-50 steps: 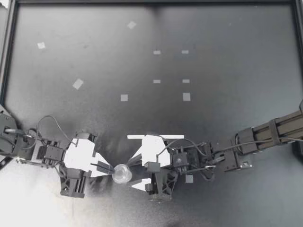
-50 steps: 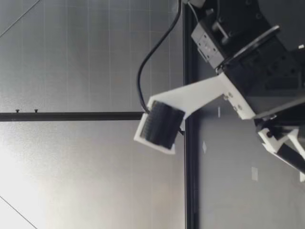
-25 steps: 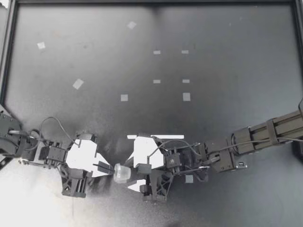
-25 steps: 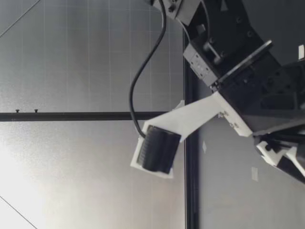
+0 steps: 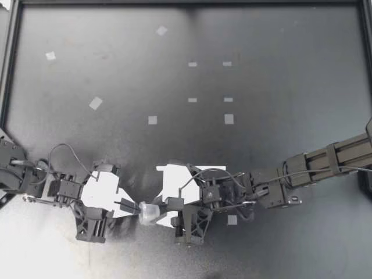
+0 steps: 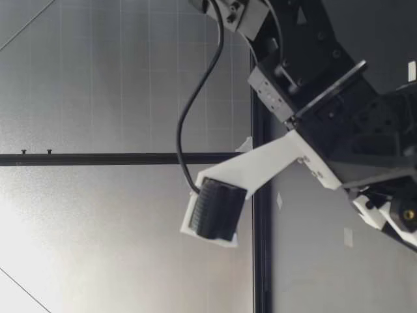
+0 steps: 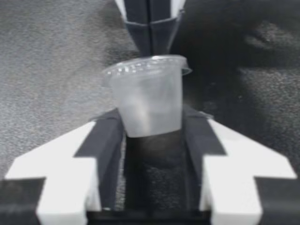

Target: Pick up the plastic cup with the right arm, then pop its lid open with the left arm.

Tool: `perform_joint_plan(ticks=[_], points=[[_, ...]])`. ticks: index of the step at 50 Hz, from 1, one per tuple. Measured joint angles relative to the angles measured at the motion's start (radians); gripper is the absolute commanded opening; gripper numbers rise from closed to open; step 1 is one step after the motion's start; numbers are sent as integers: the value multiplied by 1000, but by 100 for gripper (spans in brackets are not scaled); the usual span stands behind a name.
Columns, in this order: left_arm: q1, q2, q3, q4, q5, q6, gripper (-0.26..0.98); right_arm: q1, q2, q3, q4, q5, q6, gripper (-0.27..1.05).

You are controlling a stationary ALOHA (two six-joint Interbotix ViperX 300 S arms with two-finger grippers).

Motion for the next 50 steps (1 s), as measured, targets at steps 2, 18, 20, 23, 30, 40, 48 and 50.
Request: perform_joint_plan(ticks=[2,18,20,23,30,40,48,50], points=[[0,2,0,0,0,0,-7,0,0,-2,0,0,-3,39],[0,-8,2,2,2,-3,-7,0,0,-28,-2,48,-48,31],[0,-25,3,0,2,-5,-7,0,0,-26,-3,48,-48,30],[0,-74,14,-2,2,-9,-7,0,-11,-18,-3,43,-48,28],[0,-250,54,-3,-28,-25,-6,0,-67,54,-3,-21,-48,28],[2,-523,173,-44,-250,-115,13,-2,-193,236,-5,-376,-49,28],[2,-661,287,-57,-497,-327,56,-23,-249,351,-3,-742,-49,28],[2,-664,302,-69,-537,-393,68,-28,-247,368,-5,-822,-54,28]])
